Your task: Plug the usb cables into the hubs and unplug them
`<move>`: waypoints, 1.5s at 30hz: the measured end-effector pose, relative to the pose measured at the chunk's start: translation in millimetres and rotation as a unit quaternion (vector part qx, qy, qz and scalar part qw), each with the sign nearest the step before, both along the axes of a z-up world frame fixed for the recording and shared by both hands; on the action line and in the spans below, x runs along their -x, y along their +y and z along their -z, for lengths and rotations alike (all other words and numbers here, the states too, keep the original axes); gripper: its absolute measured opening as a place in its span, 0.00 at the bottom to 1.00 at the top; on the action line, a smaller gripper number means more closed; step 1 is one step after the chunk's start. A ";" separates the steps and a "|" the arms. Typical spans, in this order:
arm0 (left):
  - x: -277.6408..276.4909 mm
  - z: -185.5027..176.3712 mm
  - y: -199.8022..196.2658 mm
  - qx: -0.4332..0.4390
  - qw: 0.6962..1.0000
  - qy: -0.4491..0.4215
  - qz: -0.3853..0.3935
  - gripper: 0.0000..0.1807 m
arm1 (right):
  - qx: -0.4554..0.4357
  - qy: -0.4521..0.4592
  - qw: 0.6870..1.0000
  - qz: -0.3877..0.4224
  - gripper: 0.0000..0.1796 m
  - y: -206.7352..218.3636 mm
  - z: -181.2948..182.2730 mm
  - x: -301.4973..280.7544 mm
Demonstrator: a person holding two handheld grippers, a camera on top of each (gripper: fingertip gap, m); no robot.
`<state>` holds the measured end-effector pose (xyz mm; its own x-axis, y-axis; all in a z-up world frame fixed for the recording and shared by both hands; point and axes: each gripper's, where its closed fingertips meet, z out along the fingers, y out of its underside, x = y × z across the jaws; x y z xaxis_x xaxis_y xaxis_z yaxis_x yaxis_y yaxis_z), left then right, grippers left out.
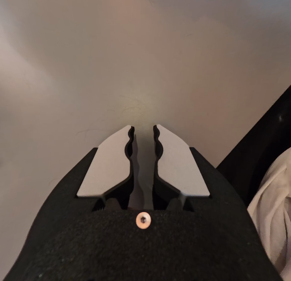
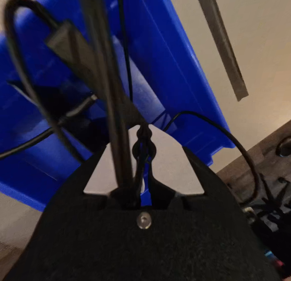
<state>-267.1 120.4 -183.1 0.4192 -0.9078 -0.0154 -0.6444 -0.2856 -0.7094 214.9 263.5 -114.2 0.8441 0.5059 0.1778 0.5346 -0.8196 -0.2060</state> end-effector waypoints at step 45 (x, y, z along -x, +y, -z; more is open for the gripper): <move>3.5 0.3 -4.0 0.008 1.000 0.001 0.006 0.13 | -0.336 0.199 0.917 -0.082 0.04 -49.5 -113.5 88.7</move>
